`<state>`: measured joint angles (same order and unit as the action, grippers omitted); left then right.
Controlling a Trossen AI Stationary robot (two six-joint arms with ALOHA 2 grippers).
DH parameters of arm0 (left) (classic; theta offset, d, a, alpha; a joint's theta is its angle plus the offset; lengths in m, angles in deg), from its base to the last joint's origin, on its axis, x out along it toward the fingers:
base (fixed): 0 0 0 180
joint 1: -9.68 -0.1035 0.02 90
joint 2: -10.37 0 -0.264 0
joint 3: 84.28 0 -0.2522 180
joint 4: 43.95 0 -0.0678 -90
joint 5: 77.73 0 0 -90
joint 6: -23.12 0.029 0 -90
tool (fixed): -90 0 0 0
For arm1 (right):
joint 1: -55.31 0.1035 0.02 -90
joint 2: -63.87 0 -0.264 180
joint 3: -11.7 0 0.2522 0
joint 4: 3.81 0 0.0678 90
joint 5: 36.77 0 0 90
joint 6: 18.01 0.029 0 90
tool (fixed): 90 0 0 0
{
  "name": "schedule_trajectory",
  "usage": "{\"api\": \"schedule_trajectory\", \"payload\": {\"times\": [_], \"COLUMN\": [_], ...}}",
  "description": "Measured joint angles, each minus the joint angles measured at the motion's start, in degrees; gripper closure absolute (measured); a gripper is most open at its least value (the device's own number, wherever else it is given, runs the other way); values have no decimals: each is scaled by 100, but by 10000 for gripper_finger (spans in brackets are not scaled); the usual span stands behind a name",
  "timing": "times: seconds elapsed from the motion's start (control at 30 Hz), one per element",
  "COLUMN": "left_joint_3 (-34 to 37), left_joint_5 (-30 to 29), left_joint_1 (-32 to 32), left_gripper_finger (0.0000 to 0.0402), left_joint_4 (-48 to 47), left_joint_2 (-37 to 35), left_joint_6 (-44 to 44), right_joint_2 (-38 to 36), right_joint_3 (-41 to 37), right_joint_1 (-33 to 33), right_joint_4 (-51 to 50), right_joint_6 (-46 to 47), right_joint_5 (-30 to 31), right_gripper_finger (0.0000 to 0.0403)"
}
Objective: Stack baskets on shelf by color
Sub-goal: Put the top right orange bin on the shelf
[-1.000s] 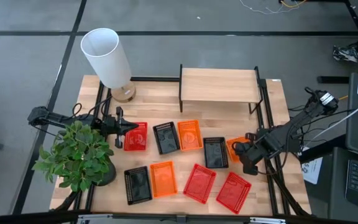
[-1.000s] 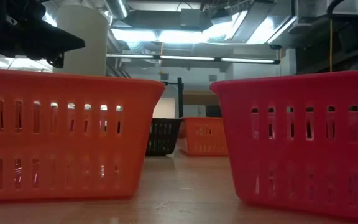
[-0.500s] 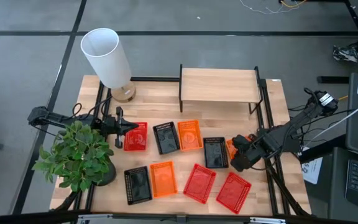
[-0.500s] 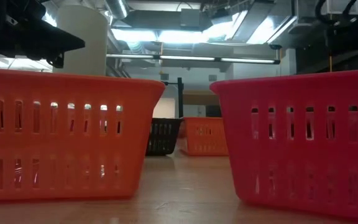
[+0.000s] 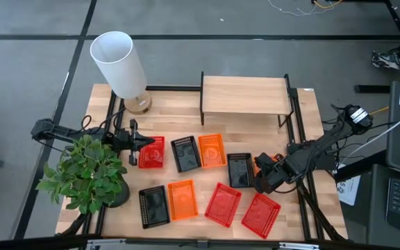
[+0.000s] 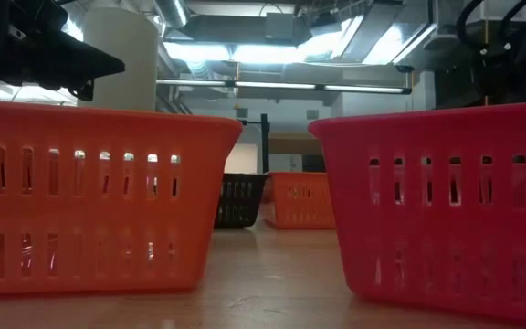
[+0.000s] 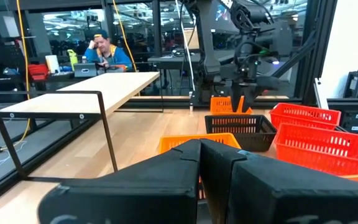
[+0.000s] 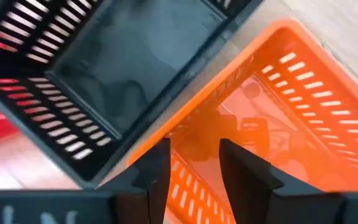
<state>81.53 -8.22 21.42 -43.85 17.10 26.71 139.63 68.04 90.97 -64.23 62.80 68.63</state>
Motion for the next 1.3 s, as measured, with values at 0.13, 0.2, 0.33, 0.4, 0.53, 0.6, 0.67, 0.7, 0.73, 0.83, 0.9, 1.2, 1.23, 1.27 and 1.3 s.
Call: {"api": "schedule_trajectory", "payload": {"times": [0.13,0.2,0.33,0.4,0.53,0.6,0.67,0.7,0.73,0.83,0.9,1.2,1.23,1.27,1.3], "left_joint_3": [1,0,1,0,1,-1,0,1,-1,0,1,-1,1,0,1], "left_joint_5": [-2,-8,-11,-11,-11,-11,-11,-11,-11,-11,-11,-10,-11,-10,-11], "left_joint_1": [0,0,-2,0,0,0,0,0,0,0,0,0,-2,0,-2], "left_gripper_finger": [401,401,401,401,401,401,401,401,401,401,401,401,401,401,401], "left_joint_4": [-3,-27,-108,-155,-173,-176,-178,-178,-178,-178,-178,-181,-181,-181,-181], "left_joint_2": [0,0,-1,1,-1,0,0,0,1,0,-1,0,-1,0,1], "left_joint_6": [-2,-2,-4,-6,-6,-7,-8,-8,-8,-9,-6,-6,-7,-4,-4], "right_joint_2": [-17,-17,-17,-17,-19,-19,-19,-19,-19,-19,-19,-17,-15,-17,-17], "right_joint_3": [182,245,272,272,274,274,274,274,274,274,273,-57,-79,-97,-121], "right_joint_1": [0,0,-2,2,2,2,2,11,26,94,143,42,8,-22,-57], "right_joint_4": [-83,-81,-156,-356,-847,-1010,-1121,-1202,-1294,-1652,-1957,-2273,-2272,-2268,-2266], "right_joint_6": [0,-15,-469,-605,-595,-632,-743,-768,-782,-719,-602,-328,-330,-330,-330], "right_joint_5": [6,9,-367,-679,-1042,-1138,-1284,-1363,-1460,-1696,-1685,-1408,-1389,-1323,-1225], "right_gripper_finger": [267,267,267,267,267,267,267,267,267,267,267,267,267,267,267]}}
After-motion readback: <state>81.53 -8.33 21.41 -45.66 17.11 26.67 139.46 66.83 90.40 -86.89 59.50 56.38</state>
